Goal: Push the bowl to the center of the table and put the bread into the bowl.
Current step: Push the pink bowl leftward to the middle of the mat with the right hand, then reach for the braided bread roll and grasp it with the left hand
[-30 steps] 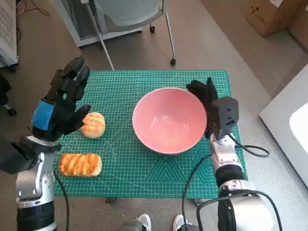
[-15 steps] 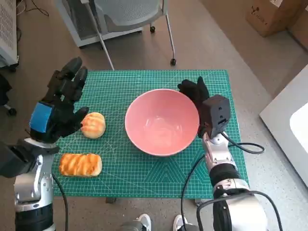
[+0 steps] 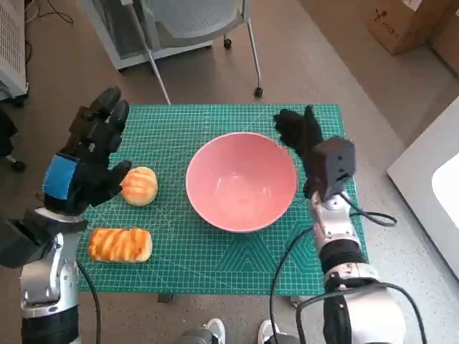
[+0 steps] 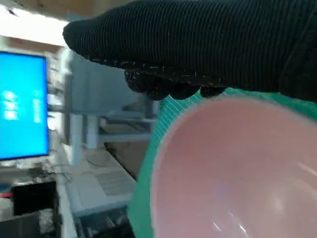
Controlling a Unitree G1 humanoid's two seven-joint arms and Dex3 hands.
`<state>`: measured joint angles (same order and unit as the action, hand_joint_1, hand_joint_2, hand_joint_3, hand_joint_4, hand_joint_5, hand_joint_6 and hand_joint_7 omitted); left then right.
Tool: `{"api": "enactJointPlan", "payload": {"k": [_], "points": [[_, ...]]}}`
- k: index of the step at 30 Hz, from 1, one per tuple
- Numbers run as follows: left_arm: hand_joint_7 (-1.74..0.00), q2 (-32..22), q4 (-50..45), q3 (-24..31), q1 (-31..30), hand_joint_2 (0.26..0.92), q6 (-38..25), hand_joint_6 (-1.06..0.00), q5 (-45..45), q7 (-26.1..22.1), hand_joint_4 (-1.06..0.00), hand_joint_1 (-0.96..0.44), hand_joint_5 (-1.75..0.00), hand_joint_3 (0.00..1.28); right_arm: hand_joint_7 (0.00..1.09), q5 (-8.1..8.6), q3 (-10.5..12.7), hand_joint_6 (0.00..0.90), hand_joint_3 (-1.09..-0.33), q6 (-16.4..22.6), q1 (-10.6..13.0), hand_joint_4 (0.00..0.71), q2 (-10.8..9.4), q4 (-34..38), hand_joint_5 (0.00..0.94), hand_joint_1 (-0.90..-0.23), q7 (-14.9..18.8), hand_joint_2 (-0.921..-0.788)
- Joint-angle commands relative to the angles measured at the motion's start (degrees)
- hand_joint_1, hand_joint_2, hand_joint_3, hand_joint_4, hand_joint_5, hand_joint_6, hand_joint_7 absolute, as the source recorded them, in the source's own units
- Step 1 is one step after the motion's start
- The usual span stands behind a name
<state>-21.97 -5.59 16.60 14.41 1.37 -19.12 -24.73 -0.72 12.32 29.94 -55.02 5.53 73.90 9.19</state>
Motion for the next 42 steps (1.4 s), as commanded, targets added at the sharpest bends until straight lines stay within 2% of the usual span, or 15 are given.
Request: {"api": "enactJointPlan", "payload": {"k": [1, 9, 12, 19, 23, 27, 29, 30, 31, 33, 35, 36, 39, 42], "points": [[-0.41, -0.2, -1.4, 0.2, -0.9, 0.921, 0.3, 0.00, -0.6, 0.0, -0.06, -0.62, 0.00, 0.34, 0.01, 2.35, 1.8, 0.263, -0.809, 3.7, 0.4, 0.091, 3.2, -0.8, 0.003, -0.632, 2.7, -0.921], [-0.42, -0.6, -2.5, 0.1, -1.0, 0.921, 0.5, 0.00, 0.0, 0.1, -0.07, -0.62, 0.00, 0.33, 0.00, 5.21, 3.8, 0.253, -0.777, 13.0, 0.2, 0.101, 7.5, -3.1, 0.006, -0.625, 7.9, -0.921], [-0.42, -0.7, -3.3, 0.1, -1.2, 0.921, 0.5, 0.00, 0.3, 0.2, -0.07, -0.62, 0.00, 0.33, 0.00, 7.42, 4.9, 0.246, -0.771, 15.5, 0.1, 0.102, 8.1, -4.0, 0.005, -0.630, 10.7, -0.921], [-0.43, -1.4, -6.1, 0.3, -2.6, 0.921, 0.5, 0.00, 0.7, -0.1, -0.07, -0.60, 0.00, 0.32, 0.01, 12.02, 6.4, 0.273, -0.741, 19.5, 0.8, 0.122, 8.1, -6.5, 0.011, -0.630, 17.0, -0.921], [-0.44, -2.6, -8.3, 0.7, -3.9, 0.917, 0.2, 0.00, 1.1, -0.5, -0.07, -0.58, 0.00, 0.31, 0.02, 14.68, 6.7, 0.290, -0.717, 20.1, 1.9, 0.133, 7.2, -8.2, 0.012, -0.649, 21.0, -0.921], [-0.45, -5.1, -11.3, 0.8, -5.7, 0.874, 0.3, 0.00, 5.0, 0.1, -0.07, -0.53, -0.01, 0.28, 0.02, 16.77, 6.8, 0.314, -0.691, 19.7, 2.5, 0.144, 6.5, -9.0, 0.012, -0.660, 24.6, -0.921], [-0.48, -10.1, -16.7, 0.5, -8.5, 0.844, -2.1, 0.00, 16.8, 2.4, -0.09, -0.51, -0.01, 0.25, 0.03, 16.93, 6.6, 0.322, -0.685, 19.8, 2.6, 0.148, 6.4, -8.9, 0.013, -0.663, 25.4, -0.921], [-0.50, -14.1, -21.9, -0.2, -10.4, 0.820, -7.0, 0.00, 26.1, 1.9, -0.10, -0.50, -0.02, 0.22, 0.03, 16.68, 6.3, 0.326, -0.682, 19.9, 2.6, 0.151, 6.4, -8.7, 0.013, -0.665, 25.4, -0.921], [-0.45, -16.7, -25.6, -0.6, -11.6, 0.788, -10.6, -0.05, 32.4, 1.4, -0.13, -0.46, -0.02, 0.16, 0.03, 16.50, 6.1, 0.330, -0.680, 20.0, 2.6, 0.154, 6.5, -8.5, 0.014, -0.667, 25.4, -0.921], [-0.30, -22.0, -32.9, -2.3, -13.3, 0.750, -21.8, -0.13, 42.5, -3.7, -0.14, -0.39, -0.01, 0.09, 0.03, 15.82, 5.8, 0.336, -0.677, 20.1, 2.6, 0.156, 6.6, -8.2, 0.013, -0.670, 24.9, -0.921], [-0.15, -25.8, -36.9, -3.0, -13.9, 0.709, -30.7, -0.20, 43.0, -8.4, -0.13, -0.29, 0.00, 0.04, 0.03, 15.12, 5.4, 0.341, -0.675, 20.2, 2.5, 0.157, 6.7, -7.9, 0.012, -0.672, 24.2, -0.921], [-0.11, -26.5, -37.9, -2.9, -14.1, 0.693, -32.5, -0.22, 42.3, -9.6, -0.11, -0.24, 0.00, 0.02, 0.03, 14.75, 5.2, 0.342, -0.674, 20.2, 2.5, 0.158, 6.7, -7.8, 0.011, -0.672, 23.7, -0.921], [-0.06, -27.1, -39.2, -2.9, -14.6, 0.669, -33.9, -0.26, 42.8, -11.3, -0.10, -0.17, 0.00, 0.01, 0.02, 13.89, 4.6, 0.343, -0.675, 20.2, 2.4, 0.158, 6.8, -7.7, 0.010, -0.671, 22.4, -0.921], [-0.05, -27.6, -40.2, -3.9, -15.4, 0.662, -35.6, -0.28, 43.5, -13.0, -0.09, -0.14, 0.00, 0.00, 0.02, 13.76, 4.3, 0.340, -0.679, 19.9, 2.4, 0.158, 6.7, -7.6, 0.008, -0.667, 22.1, -0.921]]}}
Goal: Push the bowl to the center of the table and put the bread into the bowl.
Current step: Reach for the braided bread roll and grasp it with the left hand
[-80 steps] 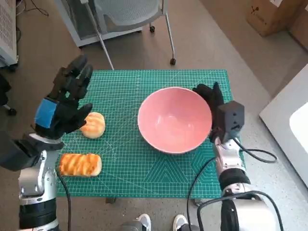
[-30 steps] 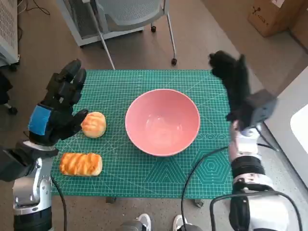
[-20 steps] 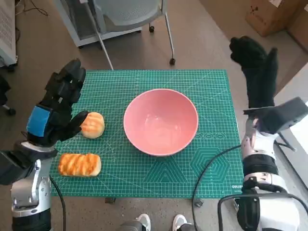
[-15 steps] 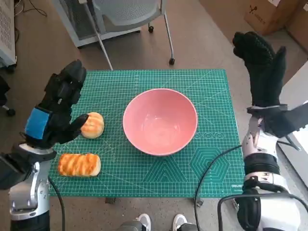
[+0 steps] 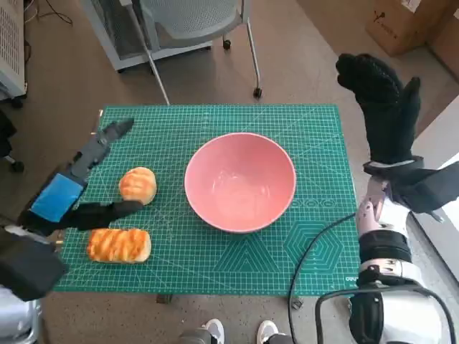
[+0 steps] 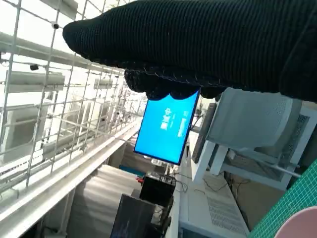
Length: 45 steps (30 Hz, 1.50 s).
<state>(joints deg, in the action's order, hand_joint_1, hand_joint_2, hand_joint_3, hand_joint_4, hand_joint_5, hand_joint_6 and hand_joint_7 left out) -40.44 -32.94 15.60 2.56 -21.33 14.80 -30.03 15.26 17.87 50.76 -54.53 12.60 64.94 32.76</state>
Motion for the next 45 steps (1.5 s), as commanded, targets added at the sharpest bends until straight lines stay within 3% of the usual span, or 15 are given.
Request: {"api": "enactJointPlan", "payload": {"k": [1, 7, 16, 31, 45], "points": [[-0.04, -9.3, -13.2, -3.3, -3.6, 0.661, -13.8, -0.29, 9.8, -8.3, -0.09, -0.13, 0.00, 0.00, 0.02, -2.14, -1.3, 0.339, -0.683, -1.1, 1.9, 0.158, -0.3, 1.4, 0.008, -0.666, -1.5, -0.921], [-0.03, -11.1, -15.8, -5.2, -4.7, 0.659, -19.0, -0.30, 9.7, -12.3, -0.09, -0.10, 0.00, 0.00, 0.01, -1.47, -1.4, 0.338, -0.693, -2.0, 1.4, 0.165, -0.9, 1.7, 0.008, -0.665, -1.1, -0.921], [-0.02, -10.8, -15.5, -5.9, -6.8, 0.652, -16.9, -0.31, 8.5, -13.3, -0.10, -0.09, 0.00, 0.00, 0.01, -1.84, -1.8, 0.339, -0.696, -2.3, 0.9, 0.168, -1.7, 1.6, 0.005, -0.682, -1.7, -0.921], [-0.01, -11.1, -12.4, -8.5, -10.1, 0.648, -12.9, -0.34, 10.6, -12.2, -0.13, -0.16, -0.01, 0.00, 0.00, 0.23, -1.2, 0.322, -0.694, -4.5, 0.5, 0.148, -2.8, 1.3, 0.000, -0.669, 1.3, -0.921], [0.00, -10.2, -0.8, -13.8, -10.2, 0.655, -5.3, -0.34, 13.9, -8.2, -0.14, -0.19, 0.00, 0.00, 0.00, 0.42, -0.8, 0.312, -0.696, -5.0, 0.2, 0.143, -2.6, 1.3, 0.000, -0.655, 1.6, -0.921]]}}
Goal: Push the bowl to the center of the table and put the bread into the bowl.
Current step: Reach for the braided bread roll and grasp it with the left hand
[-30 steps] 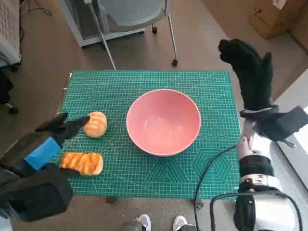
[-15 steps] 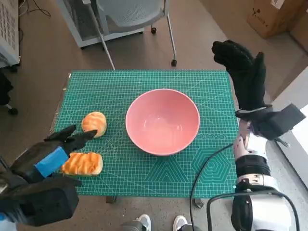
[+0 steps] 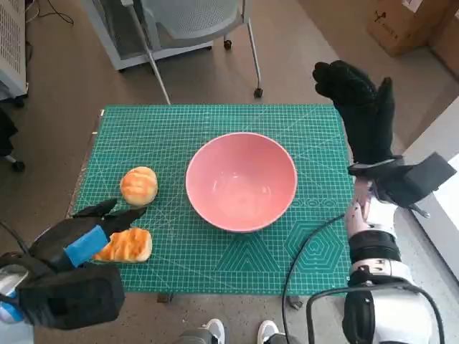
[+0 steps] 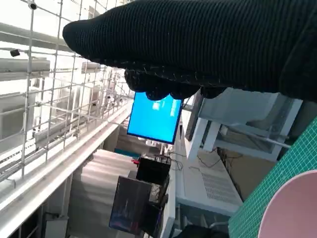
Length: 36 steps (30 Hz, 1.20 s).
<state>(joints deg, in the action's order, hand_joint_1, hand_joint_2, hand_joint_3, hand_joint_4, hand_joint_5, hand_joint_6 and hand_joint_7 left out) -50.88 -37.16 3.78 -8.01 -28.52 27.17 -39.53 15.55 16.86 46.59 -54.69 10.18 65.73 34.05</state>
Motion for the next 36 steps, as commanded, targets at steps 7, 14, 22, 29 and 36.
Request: {"api": "enactJointPlan", "payload": {"k": [7, 14, 22, 29, 36], "points": [[0.00, 1.1, 9.1, -5.7, 2.2, 0.670, 3.4, -0.34, 3.6, 2.9, -0.14, -0.19, 0.00, 0.01, 0.00, 0.08, 0.2, 0.307, -0.698, -0.8, 0.5, 0.143, -0.2, 0.3, 0.000, -0.650, 0.3, -0.921], [0.00, 2.3, 14.9, -9.4, 4.6, 0.690, 4.3, -0.35, 6.1, 4.4, -0.18, -0.16, -0.01, 0.01, 0.00, -0.18, 0.1, 0.305, -0.699, -0.6, 0.6, 0.143, 0.0, 0.2, 0.000, -0.649, 0.1, -0.921], [-0.01, 3.7, 20.3, -12.2, 6.8, 0.719, 5.2, -0.37, 8.7, 6.3, -0.24, -0.12, -0.02, 0.02, 0.00, -0.48, 0.1, 0.304, -0.700, 0.0, 0.9, 0.143, 0.3, 0.2, 0.000, -0.650, -0.3, -0.921], [-0.02, 5.5, 22.9, -13.2, 8.1, 0.762, 5.7, -0.43, 9.9, 8.1, -0.33, -0.06, -0.03, 0.03, 0.00, -0.65, 0.1, 0.304, -0.702, 0.3, 1.0, 0.146, 0.5, 0.2, 0.001, -0.654, -0.8, -0.921], [-0.03, 6.3, 26.1, -13.8, 8.1, 0.831, 9.7, -0.58, 11.3, 13.3, -0.49, 0.03, -0.02, 0.04, 0.00, -0.86, -0.1, 0.303, -0.703, 0.6, 1.4, 0.153, 0.4, 0.0, 0.004, -0.660, -1.4, -0.921]]}}
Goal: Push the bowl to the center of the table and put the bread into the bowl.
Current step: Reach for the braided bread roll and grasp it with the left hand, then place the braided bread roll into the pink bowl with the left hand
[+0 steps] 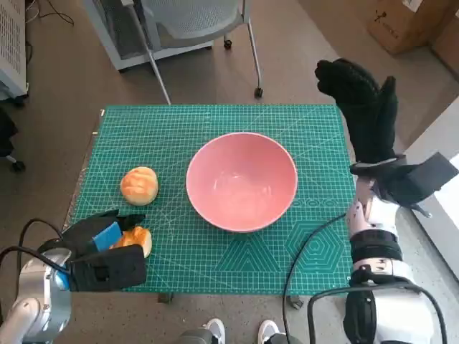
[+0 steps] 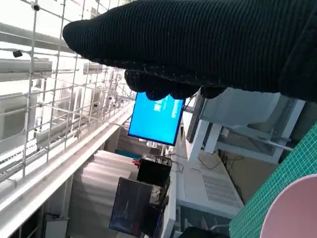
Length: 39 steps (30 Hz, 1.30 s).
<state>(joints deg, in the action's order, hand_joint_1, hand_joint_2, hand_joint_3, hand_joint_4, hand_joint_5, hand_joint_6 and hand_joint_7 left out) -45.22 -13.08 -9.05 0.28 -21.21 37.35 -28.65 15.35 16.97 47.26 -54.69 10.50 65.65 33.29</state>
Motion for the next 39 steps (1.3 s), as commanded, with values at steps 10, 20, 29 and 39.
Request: {"api": "enactJointPlan", "payload": {"k": [10, 20, 29, 39], "points": [[-1.01, -0.9, 2.9, 0.3, -1.5, 0.918, 8.3, -0.59, 1.9, 6.0, -0.66, 0.01, -1.15, 0.10, 0.00, -0.47, -0.2, 0.303, -0.703, 0.3, 1.7, 0.155, 0.2, 0.0, 0.003, -0.666, -0.6, -0.921], [-1.10, -3.2, -3.9, 4.8, -3.6, 0.916, 9.0, -0.66, 0.1, 2.5, -0.69, 0.00, -1.20, 0.06, 0.00, 0.17, 0.1, 0.312, -0.700, 0.0, 2.1, 0.159, 0.0, -0.2, 0.003, -0.667, -0.1, -0.921], [-1.06, -2.9, -17.6, 14.7, -4.4, 0.912, 6.2, -0.69, -4.2, -3.2, -0.75, 0.00, -1.13, 0.03, 0.00, 0.03, 0.1, 0.314, -0.700, 0.5, 2.4, 0.161, -0.2, -0.3, 0.003, -0.667, -0.2, -0.921], [-0.98, -2.5, -24.0, 17.2, 5.3, 0.896, 2.9, -0.75, -6.2, -6.5, -0.82, 0.00, -1.08, 0.01, 0.00, -0.40, 0.0, 0.313, -0.701, 0.7, 2.1, 0.160, -0.2, 0.2, 0.002, -0.666, -0.9, -0.921]]}}
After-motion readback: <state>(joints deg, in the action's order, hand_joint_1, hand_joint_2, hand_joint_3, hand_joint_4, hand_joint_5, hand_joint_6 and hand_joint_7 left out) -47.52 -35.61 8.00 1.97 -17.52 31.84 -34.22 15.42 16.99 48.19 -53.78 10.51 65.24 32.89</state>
